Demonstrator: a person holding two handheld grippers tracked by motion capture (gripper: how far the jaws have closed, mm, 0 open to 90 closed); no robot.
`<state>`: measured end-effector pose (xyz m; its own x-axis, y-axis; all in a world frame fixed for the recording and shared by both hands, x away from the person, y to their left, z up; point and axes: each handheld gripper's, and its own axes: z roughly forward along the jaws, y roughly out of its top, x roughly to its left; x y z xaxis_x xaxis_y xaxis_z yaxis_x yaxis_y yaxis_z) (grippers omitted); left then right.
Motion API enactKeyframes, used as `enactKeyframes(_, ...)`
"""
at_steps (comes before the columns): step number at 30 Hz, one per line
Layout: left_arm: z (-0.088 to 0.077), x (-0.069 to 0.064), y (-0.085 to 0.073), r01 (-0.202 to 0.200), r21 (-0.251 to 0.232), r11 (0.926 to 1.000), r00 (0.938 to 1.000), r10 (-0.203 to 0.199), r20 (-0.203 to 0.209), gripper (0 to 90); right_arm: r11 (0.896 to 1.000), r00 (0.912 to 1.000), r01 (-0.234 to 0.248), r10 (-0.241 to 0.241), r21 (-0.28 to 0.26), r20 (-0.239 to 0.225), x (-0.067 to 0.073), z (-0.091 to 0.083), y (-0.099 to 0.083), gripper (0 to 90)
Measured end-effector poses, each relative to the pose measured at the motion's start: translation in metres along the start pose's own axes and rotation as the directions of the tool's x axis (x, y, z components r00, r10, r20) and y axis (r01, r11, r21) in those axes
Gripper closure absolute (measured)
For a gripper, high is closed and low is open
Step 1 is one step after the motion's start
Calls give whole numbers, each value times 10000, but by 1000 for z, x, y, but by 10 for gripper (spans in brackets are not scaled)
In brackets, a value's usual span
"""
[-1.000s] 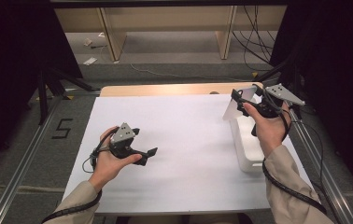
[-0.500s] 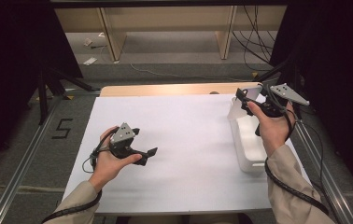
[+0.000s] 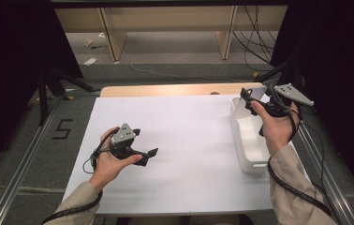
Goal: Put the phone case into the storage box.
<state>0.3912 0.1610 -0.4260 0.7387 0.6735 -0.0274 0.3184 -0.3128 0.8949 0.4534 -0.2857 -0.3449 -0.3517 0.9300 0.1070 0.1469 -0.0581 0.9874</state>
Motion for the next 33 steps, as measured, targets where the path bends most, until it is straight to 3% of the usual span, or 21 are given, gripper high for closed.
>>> enactKeyframes(33, 0, -1, 1, -11, -11, 10000, 10000, 11, 3, 12, 9998, 9986, 103, -111, 153, 521, -10, -2, -2, 184)
